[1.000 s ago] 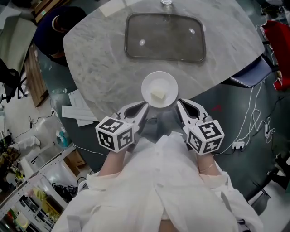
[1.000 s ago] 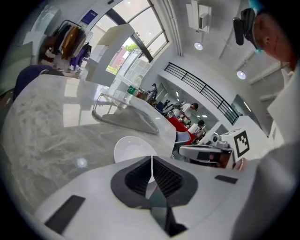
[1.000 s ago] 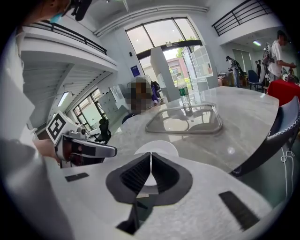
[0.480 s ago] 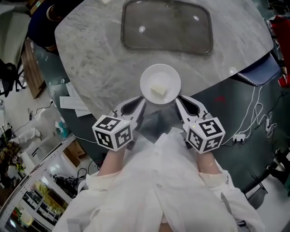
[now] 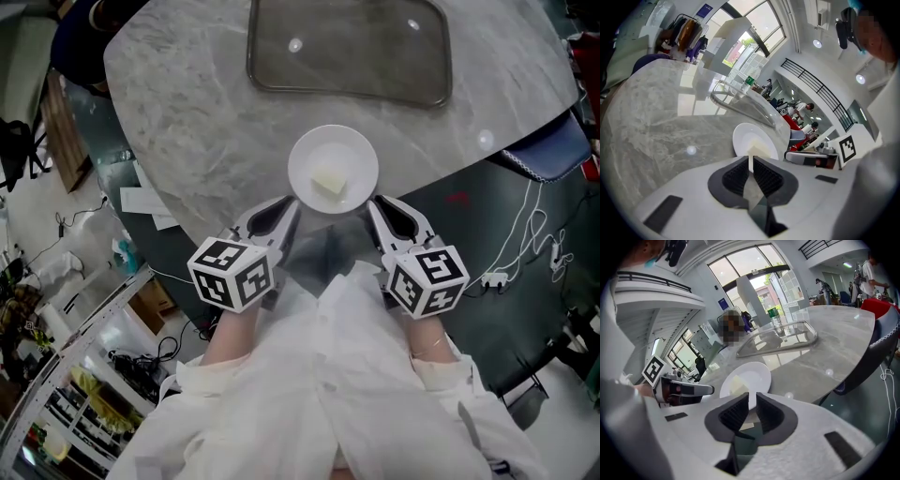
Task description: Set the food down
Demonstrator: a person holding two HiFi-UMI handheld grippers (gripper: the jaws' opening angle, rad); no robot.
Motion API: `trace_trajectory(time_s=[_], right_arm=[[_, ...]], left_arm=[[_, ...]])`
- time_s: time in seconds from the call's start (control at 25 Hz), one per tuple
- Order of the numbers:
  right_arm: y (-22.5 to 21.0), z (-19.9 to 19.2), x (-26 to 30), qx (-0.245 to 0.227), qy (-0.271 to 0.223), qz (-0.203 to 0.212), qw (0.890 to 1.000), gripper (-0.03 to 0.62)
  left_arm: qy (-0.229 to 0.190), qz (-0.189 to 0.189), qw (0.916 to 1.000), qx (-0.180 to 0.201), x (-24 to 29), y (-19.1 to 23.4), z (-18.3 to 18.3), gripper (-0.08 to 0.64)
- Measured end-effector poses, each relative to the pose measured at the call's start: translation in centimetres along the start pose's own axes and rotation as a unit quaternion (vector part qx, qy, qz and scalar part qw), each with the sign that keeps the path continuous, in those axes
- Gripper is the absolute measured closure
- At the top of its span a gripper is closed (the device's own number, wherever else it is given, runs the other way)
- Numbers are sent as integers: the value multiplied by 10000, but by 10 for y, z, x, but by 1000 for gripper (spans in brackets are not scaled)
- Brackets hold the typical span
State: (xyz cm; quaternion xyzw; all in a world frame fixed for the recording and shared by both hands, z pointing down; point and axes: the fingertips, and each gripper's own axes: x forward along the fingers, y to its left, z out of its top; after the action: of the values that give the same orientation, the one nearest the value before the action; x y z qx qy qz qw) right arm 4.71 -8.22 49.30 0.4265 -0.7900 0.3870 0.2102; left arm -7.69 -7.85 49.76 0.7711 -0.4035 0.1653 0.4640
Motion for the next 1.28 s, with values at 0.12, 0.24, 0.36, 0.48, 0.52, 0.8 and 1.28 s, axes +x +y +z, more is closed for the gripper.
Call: trace_trajectory(time_s=[0.12,0.24,0.36,0.48,0.52,0.8,1.28], right_arm=[[-2,-3,2,65,70,-16,10000,566],[-5,-6,6,158,147,-54,9998,476],[-8,-8,8,195,183,-78,9996,471],[-8,-8,12,226,236,-41,9995,469],[-8,-8,13,233,257,-39,9994,469],[-13,-8,18,258,375,-49,9990,469],[-14,-7,24,311,466,-118,9984,469]], left_arm=[[35,111,9999,-30,0,4,-1,541],[54,186,9998,-30,3,7,-1,538],[84,203,9997,-81,6,8,-1,497],[114,196,9997,-117,8,9,0,459],[133,203,9996,-117,9,10,0,454],[249,179,9994,-147,15,10,0,434],[358,200,9989,-241,21,14,0,433]])
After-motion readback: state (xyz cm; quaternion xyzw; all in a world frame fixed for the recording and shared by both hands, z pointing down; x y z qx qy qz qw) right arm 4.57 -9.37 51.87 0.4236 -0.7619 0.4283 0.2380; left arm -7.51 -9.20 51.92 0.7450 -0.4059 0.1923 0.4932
